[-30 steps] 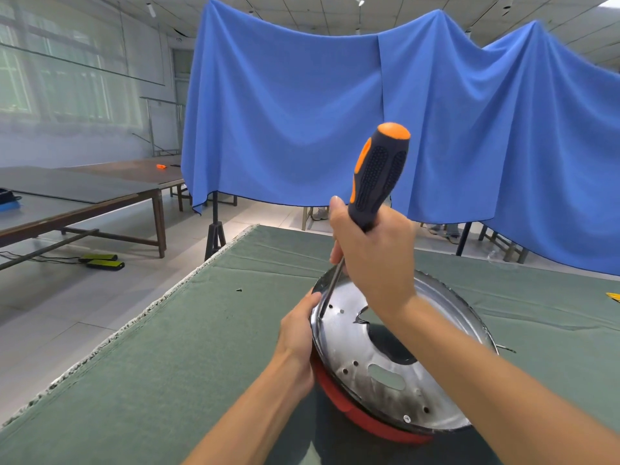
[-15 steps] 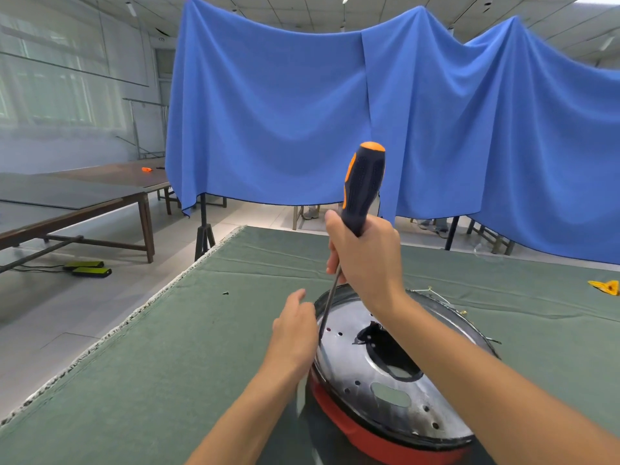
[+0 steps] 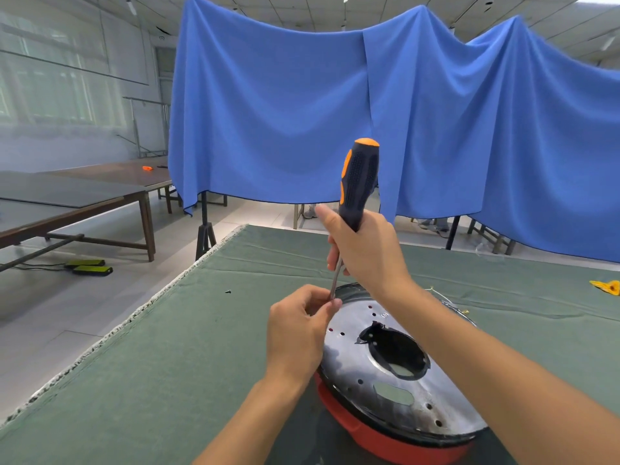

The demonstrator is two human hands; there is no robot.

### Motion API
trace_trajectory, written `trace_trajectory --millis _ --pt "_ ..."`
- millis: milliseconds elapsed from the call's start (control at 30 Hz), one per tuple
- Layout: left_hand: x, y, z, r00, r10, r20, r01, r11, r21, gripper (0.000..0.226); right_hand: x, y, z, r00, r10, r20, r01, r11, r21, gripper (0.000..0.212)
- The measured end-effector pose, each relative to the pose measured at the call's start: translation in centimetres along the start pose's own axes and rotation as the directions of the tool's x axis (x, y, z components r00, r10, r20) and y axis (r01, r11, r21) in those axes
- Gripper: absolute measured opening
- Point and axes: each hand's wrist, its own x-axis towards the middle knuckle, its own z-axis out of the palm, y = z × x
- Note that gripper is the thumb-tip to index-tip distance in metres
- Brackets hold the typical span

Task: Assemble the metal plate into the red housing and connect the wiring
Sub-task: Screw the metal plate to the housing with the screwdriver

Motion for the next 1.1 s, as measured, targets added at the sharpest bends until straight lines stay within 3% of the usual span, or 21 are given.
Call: trace_trajectory --millis 100,200,333,533,633,700,833,933,1033,1100 --pt "0.1 0.1 -0.3 1.000 -0.006 -0.007 0.005 0.998 -0.065 0.019 0.6 -1.0 -0.5 0.982 0.041 0.183 -0.028 0.997 -0.070 0.044" --pt "0.6 -0.2 -0.7 1.000 -0.014 0.018 0.015 1.000 -0.019 0.018 0.7 -1.5 -0.9 0.966 0.055 0.252 -0.068 0.997 0.041 0.025" --pt "1.1 -0.6 -1.4 0.995 -0.013 0.102 0.010 0.999 0.032 0.037 0.7 -2.4 -1.3 0.975 0.001 0.224 -0.038 0.986 0.164 0.032" --pt "1.3 -0.7 -2.2 0.975 0.073 0.208 -0.077 0.997 0.014 0.030 0.7 -2.5 -1.4 0.968 -0.130 0.214 0.095 0.981 0.167 0.011" --pt "1.3 -1.0 -2.2 0.972 0.064 0.225 -0.057 0.998 -0.037 0.019 0.8 -2.4 -1.3 0.980 -0.108 0.166 0.062 0.962 0.265 0.007" --pt "1.1 -1.1 -1.9 0.981 0.055 0.188 -0.039 0.995 -0.087 0.011 0.6 -2.4 -1.1 0.994 -0.062 0.094 0.031 0.952 0.304 0.019" --pt "1.0 -1.1 -1.4 0.995 0.016 0.099 0.001 0.986 -0.165 0.008 -0.2 -2.3 -0.7 0.996 -0.062 -0.069 0.073 0.982 0.173 0.037" --pt "0.9 -1.2 -1.1 0.997 0.010 0.083 0.002 0.990 -0.141 0.019 -0.4 -2.7 -1.0 0.998 -0.061 -0.002 0.060 0.970 0.235 0.031" --pt "1.0 -1.2 -1.3 0.989 0.074 0.125 -0.063 0.994 -0.087 0.010 0.1 -3.4 -1.9 0.990 -0.048 0.132 0.003 0.945 0.328 0.016" --pt "1.0 -1.4 -1.4 0.982 0.098 0.159 -0.093 0.995 -0.041 0.015 0.3 -3.5 -2.4 0.991 -0.073 0.115 0.033 0.949 0.312 0.009"
